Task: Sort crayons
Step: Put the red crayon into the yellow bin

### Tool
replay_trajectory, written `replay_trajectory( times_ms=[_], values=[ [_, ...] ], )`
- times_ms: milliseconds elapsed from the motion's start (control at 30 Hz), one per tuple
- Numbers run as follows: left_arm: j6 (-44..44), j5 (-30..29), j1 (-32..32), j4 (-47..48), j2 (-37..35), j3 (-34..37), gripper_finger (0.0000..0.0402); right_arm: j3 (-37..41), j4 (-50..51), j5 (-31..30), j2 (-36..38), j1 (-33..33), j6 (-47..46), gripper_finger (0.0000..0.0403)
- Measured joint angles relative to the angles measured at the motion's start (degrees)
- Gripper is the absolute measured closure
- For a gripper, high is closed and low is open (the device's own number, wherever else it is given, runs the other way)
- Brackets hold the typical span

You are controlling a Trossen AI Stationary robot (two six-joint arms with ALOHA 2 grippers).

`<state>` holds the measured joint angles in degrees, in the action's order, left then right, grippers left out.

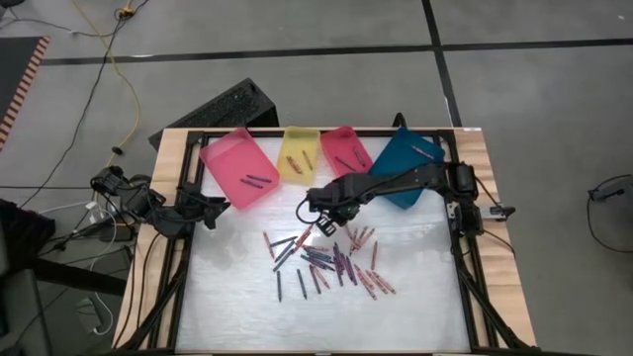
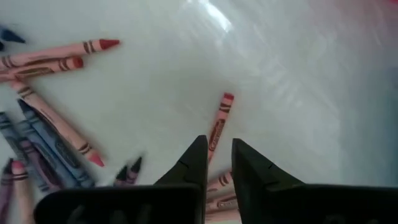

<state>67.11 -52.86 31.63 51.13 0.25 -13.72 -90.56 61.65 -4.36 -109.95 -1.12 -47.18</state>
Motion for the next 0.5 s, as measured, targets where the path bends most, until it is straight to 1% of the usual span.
replay_trajectory(
  times_ms=[267, 400, 500],
  values=[
    [0.3, -0.5, 0.0, 0.6, 0.0, 0.0, 0.0236, 0.3, -0.9, -0.4, 0.0, -0.5, 1.1, 0.0274],
    [0.4, -1.2, 0.0, 0.9, 0.0, 0.0, 0.0236, 4.7, -3.8, -0.4, 0.9, 0.1, 2.1, 0.0245],
    [0.6, -1.3, 0.0, 0.9, 0.0, 0.0, 0.0236, 8.9, -7.2, -0.3, 2.3, 1.1, 2.0, 0.0232]
  ],
)
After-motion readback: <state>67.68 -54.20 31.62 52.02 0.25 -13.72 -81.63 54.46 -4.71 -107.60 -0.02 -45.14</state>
